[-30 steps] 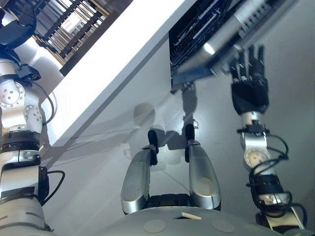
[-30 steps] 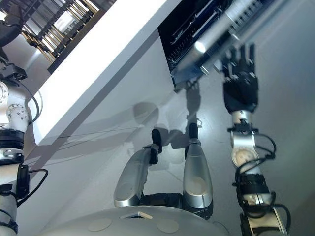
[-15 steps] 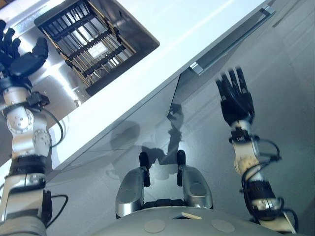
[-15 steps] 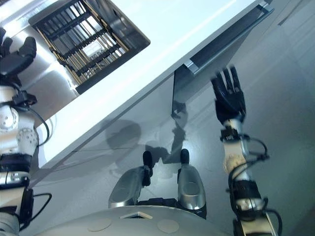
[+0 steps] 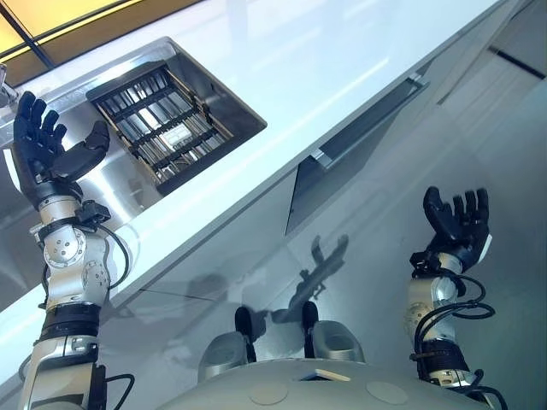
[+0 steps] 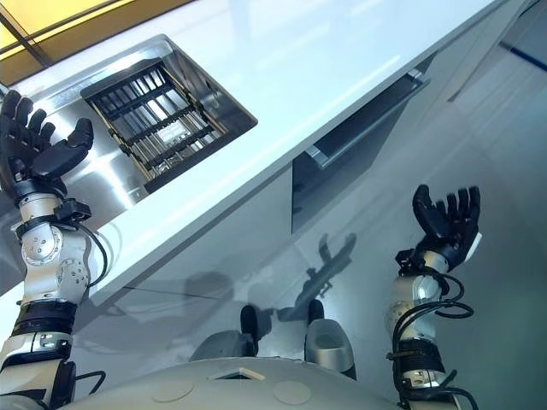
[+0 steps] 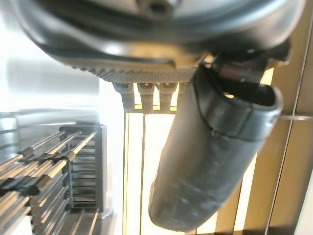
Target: Pick up plates and place into dishwasher.
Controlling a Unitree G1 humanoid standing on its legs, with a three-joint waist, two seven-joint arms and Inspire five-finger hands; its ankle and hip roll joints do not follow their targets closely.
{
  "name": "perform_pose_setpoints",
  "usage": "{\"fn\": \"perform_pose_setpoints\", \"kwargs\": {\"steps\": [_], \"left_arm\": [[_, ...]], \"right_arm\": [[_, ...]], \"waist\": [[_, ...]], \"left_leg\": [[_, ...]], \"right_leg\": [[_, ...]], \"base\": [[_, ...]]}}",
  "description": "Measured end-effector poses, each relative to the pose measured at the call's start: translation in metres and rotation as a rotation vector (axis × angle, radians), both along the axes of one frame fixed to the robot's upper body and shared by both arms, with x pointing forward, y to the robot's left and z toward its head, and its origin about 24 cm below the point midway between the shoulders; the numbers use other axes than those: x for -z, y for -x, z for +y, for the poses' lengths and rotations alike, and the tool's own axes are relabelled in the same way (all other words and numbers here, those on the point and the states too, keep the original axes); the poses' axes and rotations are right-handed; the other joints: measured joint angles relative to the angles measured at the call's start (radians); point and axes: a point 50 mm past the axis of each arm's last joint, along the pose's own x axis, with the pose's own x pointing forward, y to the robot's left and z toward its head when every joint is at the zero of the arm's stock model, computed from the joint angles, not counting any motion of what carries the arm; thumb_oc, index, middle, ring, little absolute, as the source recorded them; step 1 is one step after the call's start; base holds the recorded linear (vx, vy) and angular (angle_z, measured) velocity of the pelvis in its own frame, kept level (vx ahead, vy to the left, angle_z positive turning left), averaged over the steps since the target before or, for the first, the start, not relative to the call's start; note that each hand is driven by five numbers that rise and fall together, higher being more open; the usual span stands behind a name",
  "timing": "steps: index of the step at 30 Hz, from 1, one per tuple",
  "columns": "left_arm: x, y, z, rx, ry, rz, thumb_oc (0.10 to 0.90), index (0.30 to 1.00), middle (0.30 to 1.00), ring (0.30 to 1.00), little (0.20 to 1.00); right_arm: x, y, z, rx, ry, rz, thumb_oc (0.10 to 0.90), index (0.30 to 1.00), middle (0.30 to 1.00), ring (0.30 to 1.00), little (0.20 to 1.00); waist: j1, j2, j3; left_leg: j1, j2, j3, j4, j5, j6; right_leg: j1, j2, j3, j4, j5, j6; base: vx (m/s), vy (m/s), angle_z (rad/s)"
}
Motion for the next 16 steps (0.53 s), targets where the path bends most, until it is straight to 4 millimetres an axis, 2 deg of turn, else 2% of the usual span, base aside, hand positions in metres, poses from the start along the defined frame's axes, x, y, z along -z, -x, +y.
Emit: {"fn": "perform_pose_setpoints", "kwargs": {"steps": [2, 5, 7, 10, 16], "left_arm": [[0.007, -0.001, -0.002, 0.019, 0.038, 0.043, 0.800, 0.900, 0.900, 0.900, 0.900], [0.018, -0.001, -0.002, 0.052, 0.103, 0.111, 0.800, 0.900, 0.900, 0.900, 0.900], [0.020, -0.002, -0.003, 0.070, 0.136, 0.113, 0.800, 0.900, 0.900, 0.900, 0.900], [0.024, -0.002, -0.005, 0.076, 0.183, 0.110, 0.800, 0.900, 0.900, 0.900, 0.900], [0.030, -0.009, -0.007, 0.080, 0.236, 0.122, 0.800, 0.900, 0.900, 0.900, 0.900]], "right_arm": [[0.022, 0.014, -0.005, -0.029, -0.041, 0.169, 0.800, 0.900, 0.900, 0.900, 0.900], [0.059, 0.040, 0.004, -0.138, -0.124, 0.421, 0.800, 0.900, 0.900, 0.900, 0.900], [0.077, 0.057, 0.012, -0.238, -0.139, 0.561, 0.800, 0.900, 0.900, 0.900, 0.900], [0.093, 0.076, 0.021, -0.381, -0.142, 0.698, 0.800, 0.900, 0.900, 0.900, 0.900], [0.106, 0.094, 0.030, -0.561, -0.139, 0.839, 0.800, 0.900, 0.900, 0.900, 0.900]], "waist": [[0.004, 0.002, -0.002], [0.008, 0.004, -0.004], [0.012, 0.006, -0.005], [0.014, 0.011, -0.010], [0.014, 0.011, -0.029]], "left_leg": [[0.015, 0.000, -0.002, -0.025, 0.014, 0.003], [0.036, 0.000, 0.001, -0.036, 0.016, 0.004], [0.043, 0.000, 0.000, -0.036, 0.013, 0.001], [0.046, 0.002, -0.007, -0.036, 0.012, 0.000], [0.059, 0.003, -0.024, -0.041, 0.005, -0.008]], "right_leg": [[0.014, 0.002, -0.004, -0.023, 0.012, 0.000], [0.044, 0.004, -0.002, -0.056, 0.022, 0.000], [0.059, 0.005, -0.003, -0.072, 0.027, -0.001], [0.068, 0.007, -0.008, -0.082, 0.031, -0.002], [0.087, 0.007, -0.022, -0.082, 0.025, 0.004]], "base": [[-0.06, -0.027, 0.01], [-0.04, -0.031, -0.03], [0.00, 0.000, 0.00], [0.00, -0.014, 0.02], [0.00, -0.003, 0.06]]}}
